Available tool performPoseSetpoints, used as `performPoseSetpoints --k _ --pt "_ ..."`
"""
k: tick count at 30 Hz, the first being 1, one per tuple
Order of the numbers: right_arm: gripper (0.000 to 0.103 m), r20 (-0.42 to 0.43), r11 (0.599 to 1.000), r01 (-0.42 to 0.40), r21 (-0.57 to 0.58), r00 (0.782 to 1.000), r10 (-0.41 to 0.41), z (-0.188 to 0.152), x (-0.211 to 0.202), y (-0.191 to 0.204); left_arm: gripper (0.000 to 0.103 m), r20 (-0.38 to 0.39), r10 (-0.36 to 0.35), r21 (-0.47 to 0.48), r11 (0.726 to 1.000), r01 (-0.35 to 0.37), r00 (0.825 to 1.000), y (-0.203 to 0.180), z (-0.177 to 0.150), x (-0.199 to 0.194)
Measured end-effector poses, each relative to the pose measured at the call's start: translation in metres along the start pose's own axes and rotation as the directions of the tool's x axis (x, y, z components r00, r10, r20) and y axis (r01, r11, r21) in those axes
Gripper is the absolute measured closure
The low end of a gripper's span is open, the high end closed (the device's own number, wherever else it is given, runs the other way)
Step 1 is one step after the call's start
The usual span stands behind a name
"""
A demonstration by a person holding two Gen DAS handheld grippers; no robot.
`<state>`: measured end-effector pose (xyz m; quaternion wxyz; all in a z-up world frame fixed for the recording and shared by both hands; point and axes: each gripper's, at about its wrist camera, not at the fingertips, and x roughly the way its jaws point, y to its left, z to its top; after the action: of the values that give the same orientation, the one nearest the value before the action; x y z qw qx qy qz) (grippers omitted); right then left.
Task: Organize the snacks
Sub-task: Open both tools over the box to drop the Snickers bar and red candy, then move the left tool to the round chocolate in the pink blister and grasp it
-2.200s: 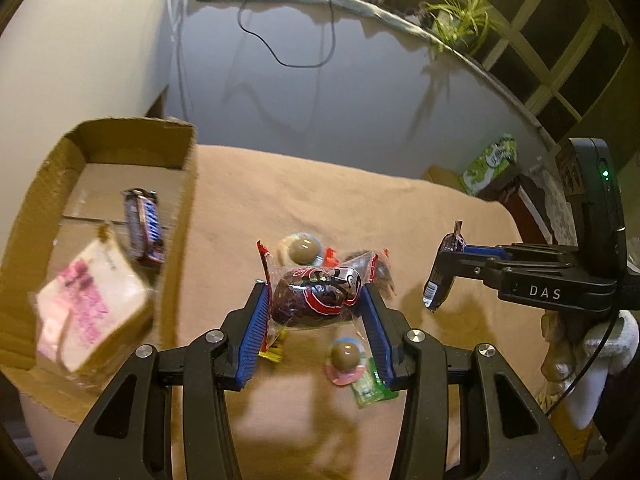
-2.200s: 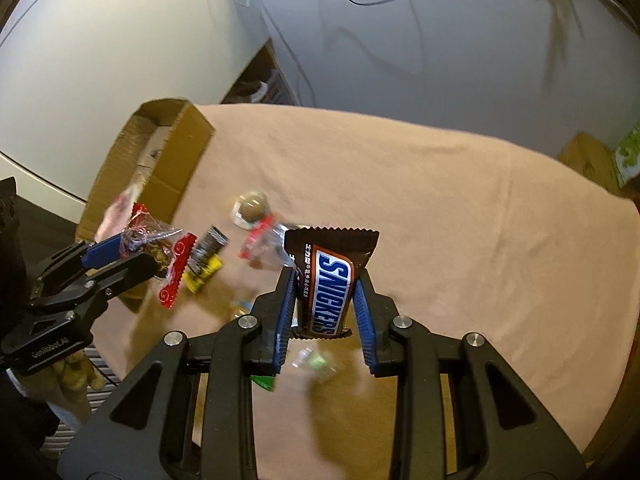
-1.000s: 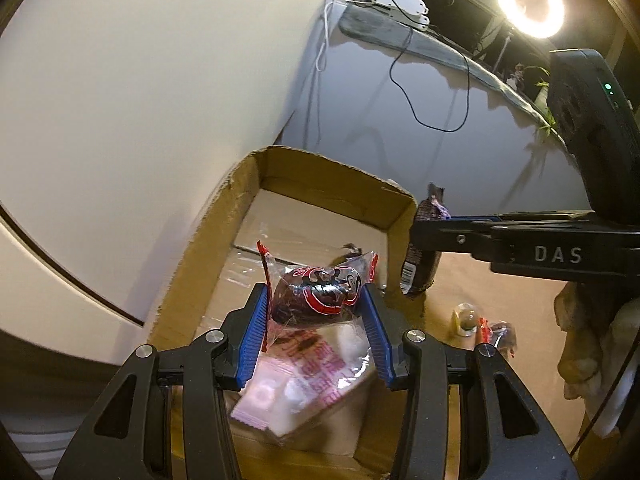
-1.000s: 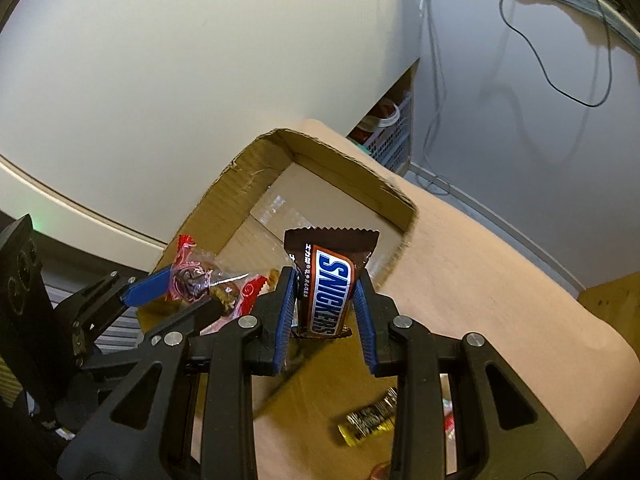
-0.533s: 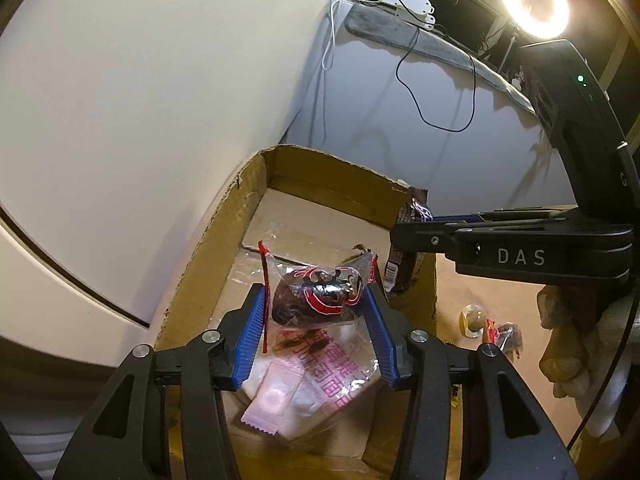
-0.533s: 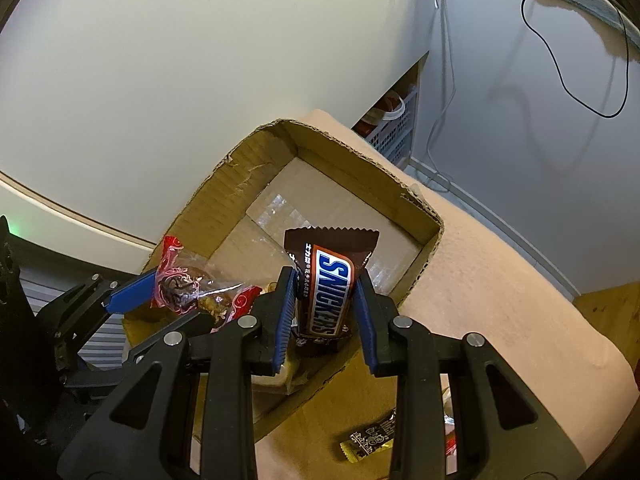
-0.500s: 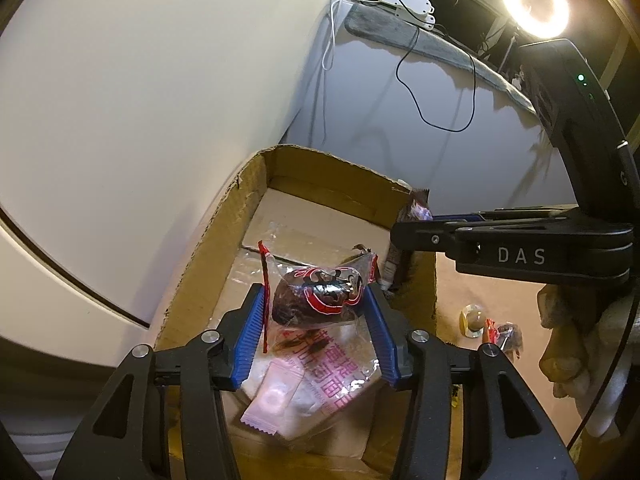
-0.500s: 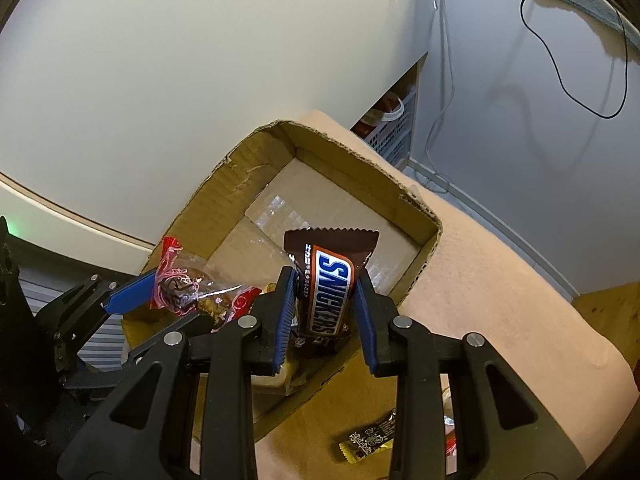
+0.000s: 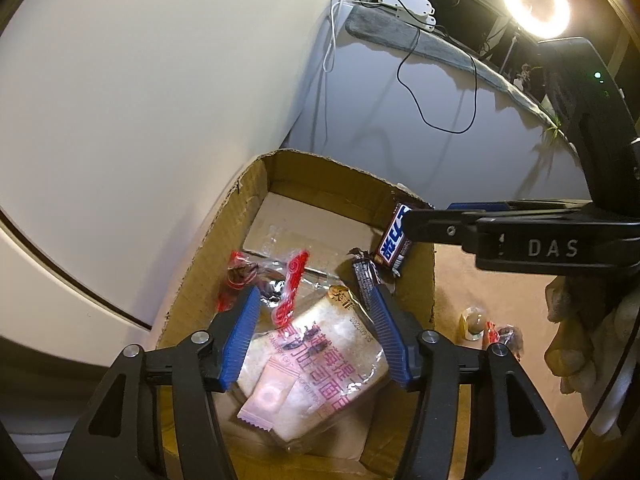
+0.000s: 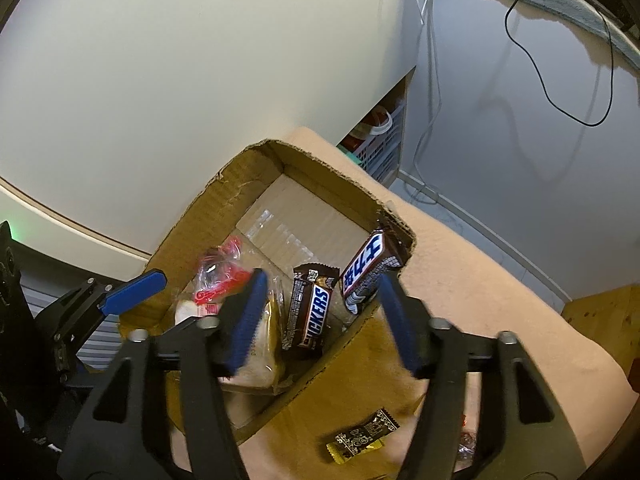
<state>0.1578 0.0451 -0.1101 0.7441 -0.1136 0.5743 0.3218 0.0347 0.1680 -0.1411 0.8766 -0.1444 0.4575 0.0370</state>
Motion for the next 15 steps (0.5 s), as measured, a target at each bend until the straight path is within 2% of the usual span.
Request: performPoseSetpoints --k 8,15 --pt "0.038 0.025 1.0 0.001 0.005 1.0 -0.001 -0.007 -0.018 -0.009 0.046 0.008 -0.01 0.013 1.0 0.01 1.0 -0.008 -0.002 -0.008" --pt "0.038 0.038 0.999 0.013 0.031 0.999 -0.014 -0.024 -0.04 -0.03 0.046 0.007 -0.049 0.042 0.998 0.049 0.999 -0.03 -0.007 -0.017"
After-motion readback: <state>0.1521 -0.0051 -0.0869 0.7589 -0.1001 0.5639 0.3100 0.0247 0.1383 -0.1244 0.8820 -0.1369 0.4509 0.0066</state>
